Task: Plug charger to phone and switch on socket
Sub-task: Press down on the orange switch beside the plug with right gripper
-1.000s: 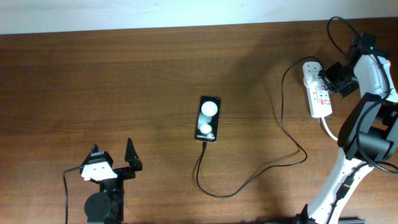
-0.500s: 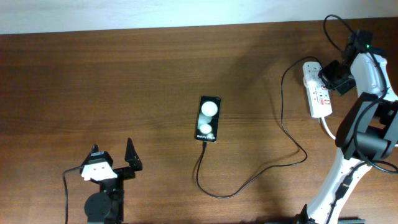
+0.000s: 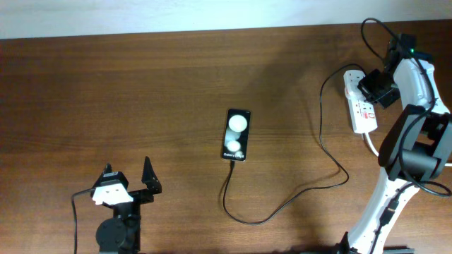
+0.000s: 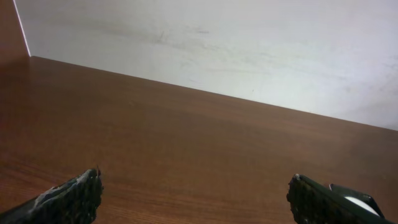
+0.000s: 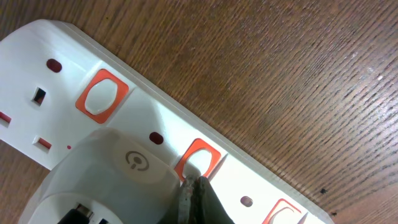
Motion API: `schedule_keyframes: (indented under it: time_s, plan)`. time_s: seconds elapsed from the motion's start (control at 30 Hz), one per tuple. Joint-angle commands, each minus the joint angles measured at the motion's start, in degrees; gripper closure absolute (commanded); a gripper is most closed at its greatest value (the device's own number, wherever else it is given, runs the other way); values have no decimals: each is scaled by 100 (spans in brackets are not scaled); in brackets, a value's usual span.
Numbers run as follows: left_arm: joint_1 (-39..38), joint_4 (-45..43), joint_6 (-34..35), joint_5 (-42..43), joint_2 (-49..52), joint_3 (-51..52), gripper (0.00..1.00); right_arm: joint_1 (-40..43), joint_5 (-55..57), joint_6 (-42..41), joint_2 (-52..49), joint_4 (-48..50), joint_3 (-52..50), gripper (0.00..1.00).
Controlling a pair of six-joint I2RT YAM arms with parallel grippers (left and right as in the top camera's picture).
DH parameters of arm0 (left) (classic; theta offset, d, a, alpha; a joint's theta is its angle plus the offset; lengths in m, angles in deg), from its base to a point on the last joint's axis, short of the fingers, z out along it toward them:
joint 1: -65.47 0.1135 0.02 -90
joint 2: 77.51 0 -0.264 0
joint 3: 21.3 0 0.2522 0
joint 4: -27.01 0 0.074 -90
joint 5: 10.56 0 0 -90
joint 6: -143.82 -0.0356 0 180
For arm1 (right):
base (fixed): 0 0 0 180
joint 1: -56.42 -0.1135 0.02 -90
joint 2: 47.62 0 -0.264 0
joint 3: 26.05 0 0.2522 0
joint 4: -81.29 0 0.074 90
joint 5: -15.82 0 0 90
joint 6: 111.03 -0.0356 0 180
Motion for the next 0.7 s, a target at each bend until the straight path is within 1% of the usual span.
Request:
schedule_keyframes:
  time_s: [0.0, 0.1, 0.33, 0.43, 0.67]
  plan:
    - [26, -9, -92, 4, -26, 33, 1, -52, -323, 83, -352, 26, 201, 96]
    - [26, -11, -92, 4, -26, 33, 1, 94, -452, 103, -352, -76, 420, 96]
    - [26, -11, -92, 4, -24, 33, 1, 116, -734, 101, -354, -28, 415, 96]
    - [26, -11, -92, 4, -26, 33, 1, 116, -1032, 98, -354, -31, 380, 96]
    - [26, -11, -92, 4, -24, 33, 1, -87, -1095, 96, -354, -55, 319, 96]
